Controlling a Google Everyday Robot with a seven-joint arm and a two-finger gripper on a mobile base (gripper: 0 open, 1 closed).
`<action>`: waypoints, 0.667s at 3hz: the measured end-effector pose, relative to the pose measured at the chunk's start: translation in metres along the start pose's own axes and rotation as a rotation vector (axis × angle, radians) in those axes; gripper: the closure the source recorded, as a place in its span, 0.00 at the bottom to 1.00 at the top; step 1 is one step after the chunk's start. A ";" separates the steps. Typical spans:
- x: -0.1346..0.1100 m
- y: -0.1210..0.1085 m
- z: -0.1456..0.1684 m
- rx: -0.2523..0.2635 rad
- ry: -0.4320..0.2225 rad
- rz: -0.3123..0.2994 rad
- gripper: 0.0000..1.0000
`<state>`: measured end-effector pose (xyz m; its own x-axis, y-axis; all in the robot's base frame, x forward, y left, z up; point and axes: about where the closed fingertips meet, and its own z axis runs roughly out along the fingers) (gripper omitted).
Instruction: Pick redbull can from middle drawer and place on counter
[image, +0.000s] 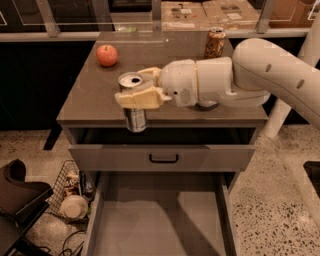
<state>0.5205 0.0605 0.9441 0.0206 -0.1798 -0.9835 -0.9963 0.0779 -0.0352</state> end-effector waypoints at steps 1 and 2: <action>-0.011 -0.044 0.006 0.003 -0.001 0.004 1.00; -0.023 -0.083 0.014 0.012 0.010 0.001 1.00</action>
Offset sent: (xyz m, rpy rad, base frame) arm 0.1354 0.0154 0.0366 -0.0242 -0.0051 -0.0333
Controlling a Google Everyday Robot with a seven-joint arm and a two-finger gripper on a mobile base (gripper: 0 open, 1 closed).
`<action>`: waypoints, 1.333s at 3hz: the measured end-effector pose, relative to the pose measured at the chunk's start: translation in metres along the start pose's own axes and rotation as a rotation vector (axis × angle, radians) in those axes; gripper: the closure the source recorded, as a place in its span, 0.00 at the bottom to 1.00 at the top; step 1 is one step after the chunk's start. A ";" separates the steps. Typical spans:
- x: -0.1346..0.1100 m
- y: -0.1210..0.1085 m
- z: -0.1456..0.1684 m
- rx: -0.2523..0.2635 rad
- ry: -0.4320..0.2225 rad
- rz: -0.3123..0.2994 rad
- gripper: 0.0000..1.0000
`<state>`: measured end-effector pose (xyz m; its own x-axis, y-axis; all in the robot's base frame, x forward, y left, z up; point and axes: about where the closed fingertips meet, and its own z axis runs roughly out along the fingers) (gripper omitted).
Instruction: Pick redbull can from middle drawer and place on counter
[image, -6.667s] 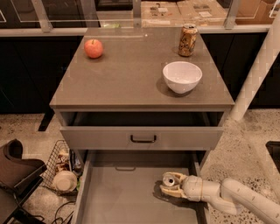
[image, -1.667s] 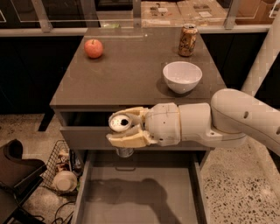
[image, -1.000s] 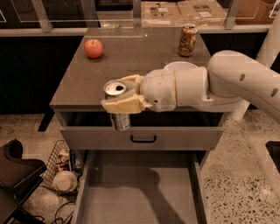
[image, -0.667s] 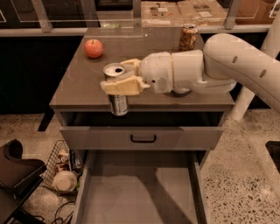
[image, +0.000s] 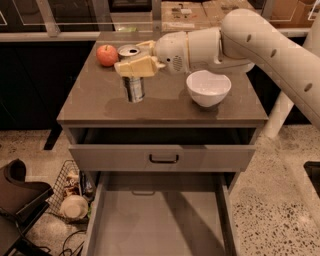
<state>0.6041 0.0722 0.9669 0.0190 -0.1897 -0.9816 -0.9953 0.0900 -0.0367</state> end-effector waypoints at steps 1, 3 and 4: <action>-0.005 -0.035 0.013 0.009 0.015 -0.005 1.00; 0.016 -0.085 0.067 -0.048 0.008 0.005 1.00; 0.027 -0.095 0.088 -0.069 0.008 0.007 1.00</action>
Offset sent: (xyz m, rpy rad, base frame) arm 0.1067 0.0489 -0.0169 -0.0038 0.0060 0.0397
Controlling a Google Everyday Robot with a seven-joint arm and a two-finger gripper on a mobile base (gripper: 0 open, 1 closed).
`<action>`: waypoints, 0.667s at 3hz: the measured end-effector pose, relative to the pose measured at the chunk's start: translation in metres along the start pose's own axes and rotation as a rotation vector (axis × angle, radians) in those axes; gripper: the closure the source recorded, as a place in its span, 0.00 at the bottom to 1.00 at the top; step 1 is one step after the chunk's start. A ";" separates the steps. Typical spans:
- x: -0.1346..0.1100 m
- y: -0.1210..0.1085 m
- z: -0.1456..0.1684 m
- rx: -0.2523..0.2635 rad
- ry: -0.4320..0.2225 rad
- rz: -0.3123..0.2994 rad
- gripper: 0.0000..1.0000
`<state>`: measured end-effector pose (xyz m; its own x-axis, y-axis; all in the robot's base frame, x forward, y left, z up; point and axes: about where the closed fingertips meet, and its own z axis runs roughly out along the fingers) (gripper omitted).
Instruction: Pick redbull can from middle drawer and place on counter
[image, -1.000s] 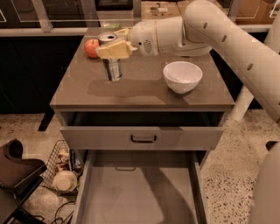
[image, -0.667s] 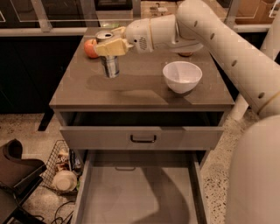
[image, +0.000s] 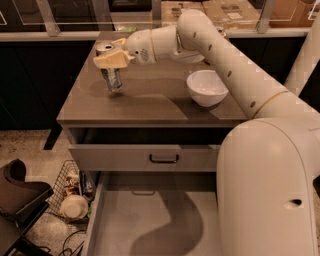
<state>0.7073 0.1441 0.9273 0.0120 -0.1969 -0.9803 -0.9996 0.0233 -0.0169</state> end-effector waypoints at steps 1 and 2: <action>0.005 -0.003 0.012 0.010 0.043 -0.015 1.00; 0.013 -0.003 0.019 0.010 0.061 -0.025 1.00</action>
Offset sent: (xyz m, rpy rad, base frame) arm 0.0062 0.0171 -0.0261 -0.0857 -0.0426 -0.0146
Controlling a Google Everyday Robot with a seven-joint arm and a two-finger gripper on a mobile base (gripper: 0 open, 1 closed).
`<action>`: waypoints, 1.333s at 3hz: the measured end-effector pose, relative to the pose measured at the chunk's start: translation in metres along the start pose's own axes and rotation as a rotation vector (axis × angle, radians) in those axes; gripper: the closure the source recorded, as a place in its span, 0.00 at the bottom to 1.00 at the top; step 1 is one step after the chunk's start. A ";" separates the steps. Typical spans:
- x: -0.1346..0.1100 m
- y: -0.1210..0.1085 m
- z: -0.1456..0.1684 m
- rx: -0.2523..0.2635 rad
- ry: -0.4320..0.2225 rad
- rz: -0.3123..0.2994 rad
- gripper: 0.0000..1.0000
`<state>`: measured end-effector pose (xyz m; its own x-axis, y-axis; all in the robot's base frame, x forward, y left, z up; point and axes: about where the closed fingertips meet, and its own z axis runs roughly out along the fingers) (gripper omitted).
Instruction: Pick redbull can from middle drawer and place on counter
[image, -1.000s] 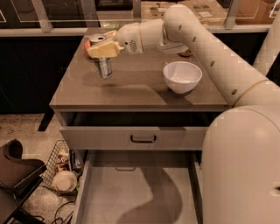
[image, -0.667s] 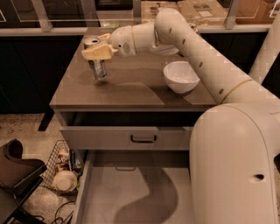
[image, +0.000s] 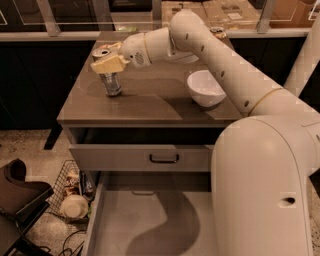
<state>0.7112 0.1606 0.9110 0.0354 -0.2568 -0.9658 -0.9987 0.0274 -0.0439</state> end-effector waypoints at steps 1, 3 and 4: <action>0.010 0.000 0.009 -0.010 -0.006 -0.010 1.00; 0.009 0.002 0.016 -0.020 -0.006 -0.009 0.59; 0.009 0.003 0.019 -0.025 -0.007 -0.009 0.36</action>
Offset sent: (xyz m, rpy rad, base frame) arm 0.0006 0.0053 -0.0095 0.0038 -0.0059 0.0100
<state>0.7088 0.1764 0.8975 0.0445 -0.2503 -0.9672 -0.9989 0.0007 -0.0461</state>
